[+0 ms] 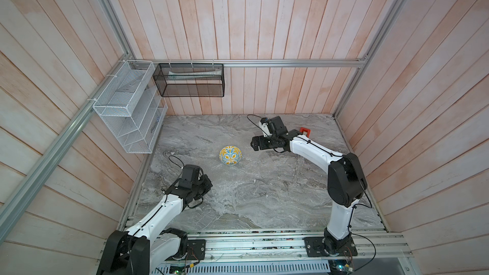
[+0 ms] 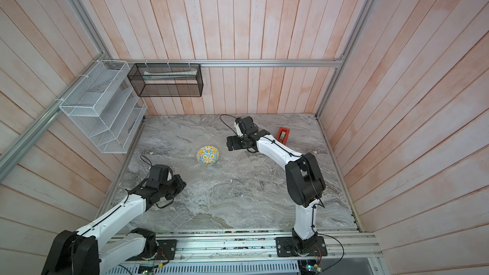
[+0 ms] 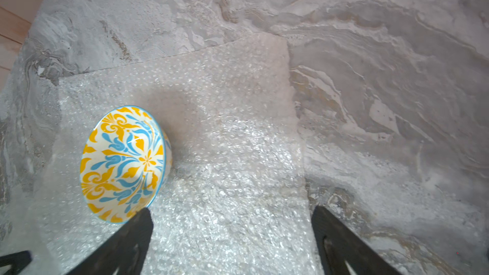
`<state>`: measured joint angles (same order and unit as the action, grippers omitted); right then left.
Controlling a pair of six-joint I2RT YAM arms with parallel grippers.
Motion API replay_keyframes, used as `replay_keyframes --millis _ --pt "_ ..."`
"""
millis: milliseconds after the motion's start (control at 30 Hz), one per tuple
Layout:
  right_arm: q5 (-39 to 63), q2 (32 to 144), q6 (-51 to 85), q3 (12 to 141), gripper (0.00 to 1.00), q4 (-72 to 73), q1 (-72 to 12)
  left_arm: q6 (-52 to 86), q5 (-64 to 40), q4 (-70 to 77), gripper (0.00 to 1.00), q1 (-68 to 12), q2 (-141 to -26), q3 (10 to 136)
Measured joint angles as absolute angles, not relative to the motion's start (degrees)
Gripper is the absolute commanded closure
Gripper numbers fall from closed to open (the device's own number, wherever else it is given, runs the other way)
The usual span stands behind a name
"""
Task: Wrap bowls in bubble wrap
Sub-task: Place the bowl on the bubble wrap, then wrap the bowl in bubble wrap.
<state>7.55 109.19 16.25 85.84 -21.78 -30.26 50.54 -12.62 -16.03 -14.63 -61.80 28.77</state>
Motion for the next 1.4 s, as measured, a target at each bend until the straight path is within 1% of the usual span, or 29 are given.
replay_keyframes --millis 133,200,533,867,1033,1267,1300,1400 --pt "9.9 109.2 16.2 85.8 0.02 -19.8 -27.7 50.2 -14.5 -14.5 1.0 -14.9 -62.4 33.3" --pt "11.1 109.2 16.3 85.8 0.02 -18.9 -26.7 49.8 -15.2 -13.5 1.0 -15.0 -64.5 35.8" --pt "16.5 112.4 16.7 86.0 0.02 -15.8 -23.1 46.3 -18.8 -7.1 1.0 -16.0 -85.6 50.3" --pt "21.7 118.4 18.9 89.7 0.02 -13.0 -19.7 45.2 -20.6 -4.2 1.0 -16.8 -99.9 61.9" --pt "24.2 120.8 19.5 91.2 0.02 -10.7 -19.6 44.8 -20.6 -4.1 1.0 -16.9 -103.8 63.7" --pt "26.0 126.1 19.8 97.4 0.02 -9.8 -19.6 44.1 -20.7 -4.9 1.0 -17.7 -107.6 64.8" --pt "26.2 127.1 19.9 98.5 0.03 -9.7 -19.6 44.1 -20.7 -5.1 0.99 -17.8 -108.3 65.3" --pt "26.9 129.6 19.9 101.0 0.05 -9.7 -19.7 43.8 -20.7 -5.6 0.91 -18.1 -109.8 66.5"
